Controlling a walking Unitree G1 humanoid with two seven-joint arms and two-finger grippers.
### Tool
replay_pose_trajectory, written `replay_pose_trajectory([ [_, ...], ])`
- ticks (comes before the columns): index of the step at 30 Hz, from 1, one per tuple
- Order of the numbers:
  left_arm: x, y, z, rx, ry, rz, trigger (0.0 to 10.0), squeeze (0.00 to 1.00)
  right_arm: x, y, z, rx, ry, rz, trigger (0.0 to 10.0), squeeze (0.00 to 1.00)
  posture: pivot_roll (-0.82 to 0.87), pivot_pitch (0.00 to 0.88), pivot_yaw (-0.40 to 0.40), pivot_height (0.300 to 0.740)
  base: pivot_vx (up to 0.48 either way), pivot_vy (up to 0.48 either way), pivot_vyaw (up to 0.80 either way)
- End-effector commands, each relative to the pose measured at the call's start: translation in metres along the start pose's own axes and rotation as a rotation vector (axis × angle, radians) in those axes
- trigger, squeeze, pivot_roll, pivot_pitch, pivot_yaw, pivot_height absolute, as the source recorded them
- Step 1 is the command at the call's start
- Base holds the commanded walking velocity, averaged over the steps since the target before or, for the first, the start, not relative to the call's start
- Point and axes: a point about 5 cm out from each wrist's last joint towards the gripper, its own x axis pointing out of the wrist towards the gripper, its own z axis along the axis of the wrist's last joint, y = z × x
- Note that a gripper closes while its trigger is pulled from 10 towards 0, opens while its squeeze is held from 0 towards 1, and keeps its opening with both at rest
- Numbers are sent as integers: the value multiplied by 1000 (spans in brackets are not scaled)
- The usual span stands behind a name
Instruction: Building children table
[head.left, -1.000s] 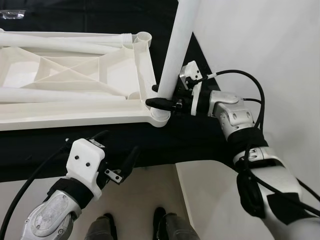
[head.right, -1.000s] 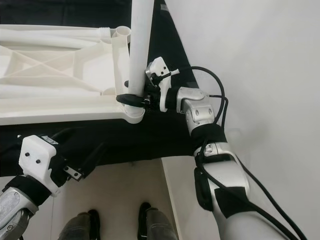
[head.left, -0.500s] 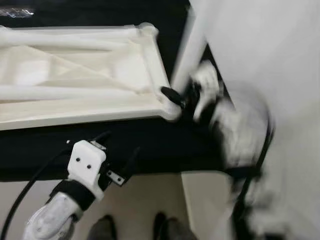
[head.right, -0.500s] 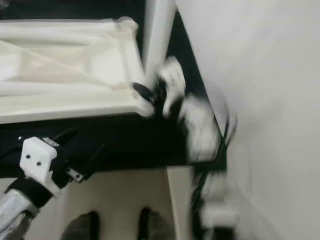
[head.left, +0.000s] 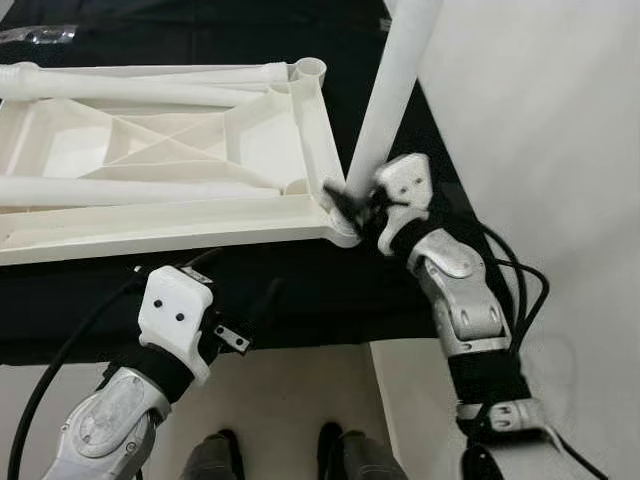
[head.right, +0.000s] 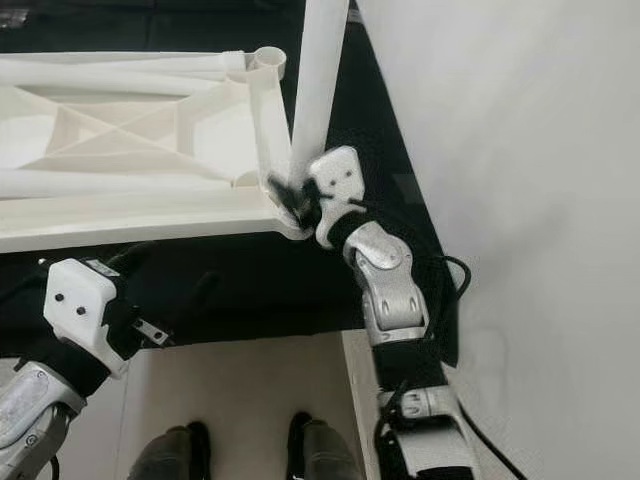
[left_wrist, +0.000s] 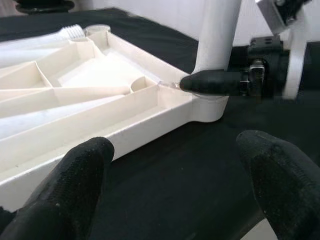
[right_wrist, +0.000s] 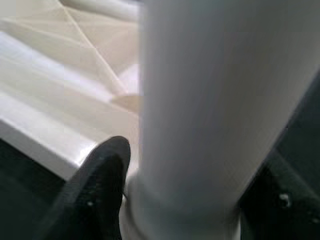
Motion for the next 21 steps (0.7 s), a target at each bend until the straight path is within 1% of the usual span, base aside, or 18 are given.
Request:
replay_pose_trajectory([
  [1, -1, -2, -3, -8, 14, -6, 10000, 0, 0, 9, -6, 24, 22, 53, 10000, 1000, 67, 271, -124, 740, 0, 0, 0],
  [2, 0, -2, -4, -7, 14, -6, 10000, 0, 6, 12, 3, 28, -22, 117, 10000, 20, 70, 268, -121, 740, 0, 0, 0],
  [5, 0, -2, -4, -7, 14, -6, 10000, 0, 6, 12, 3, 28, -22, 117, 10000, 20, 70, 268, -121, 740, 0, 0, 0],
  [6, 1, -2, -3, -5, 12, -10, 10000, 0, 16, 15, 17, 21, -76, 261, 10000, 0, 81, 267, -124, 740, 0, 0, 0],
  [8, 1, -2, -3, -5, 12, -10, 10000, 0, 16, 15, 17, 21, -76, 261, 10000, 0, 81, 267, -124, 740, 0, 0, 0],
  [9, 2, -3, -3, -3, 11, -13, 10000, 0, 23, 18, 32, -9, -120, 438, 10000, 0, 95, 267, -133, 740, 0, 0, 0],
  [12, 2, -3, -3, -3, 11, -13, 10000, 0, 23, 18, 32, -9, -120, 438, 10000, 0, 95, 267, -133, 740, 0, 0, 0],
  [13, 2, -4, -3, -2, 11, -14, 10000, 0, 27, 19, 45, -28, -135, 642, 10000, 0, 112, 272, -136, 740, 0, 0, 0],
  [14, 2, -4, -3, -2, 11, -14, 10000, 0, 27, 19, 45, -28, -135, 642, 10000, 0, 112, 272, -136, 740, 0, 0, 0],
  [15, 1, -4, -2, -1, 13, -15, 10000, 0, 27, 17, 54, -46, -116, 813, 10000, 0, 122, 277, -135, 740, 0, 0, 0],
  [18, 1, -4, -2, -1, 13, -15, 10000, 0, 27, 17, 54, -46, -116, 813, 10000, 0, 122, 277, -135, 740, 0, 0, 0],
  [19, 0, -5, -2, 0, 16, -18, 10000, 0, 27, 14, 59, -51, -91, 914, 7373, 0, 125, 279, -134, 740, 0, 0, 0],
  [20, 0, -5, -2, 0, 16, -18, 10000, 0, 27, 14, 59, -51, -91, 914, 7373, 0, 125, 279, -134, 740, 0, 0, 0],
  [21, 0, -5, -2, -2, 18, -24, 10000, 0, 25, 10, 59, -57, -57, 962, 0, 0, 126, 280, -136, 740, 0, 0, 0],
])
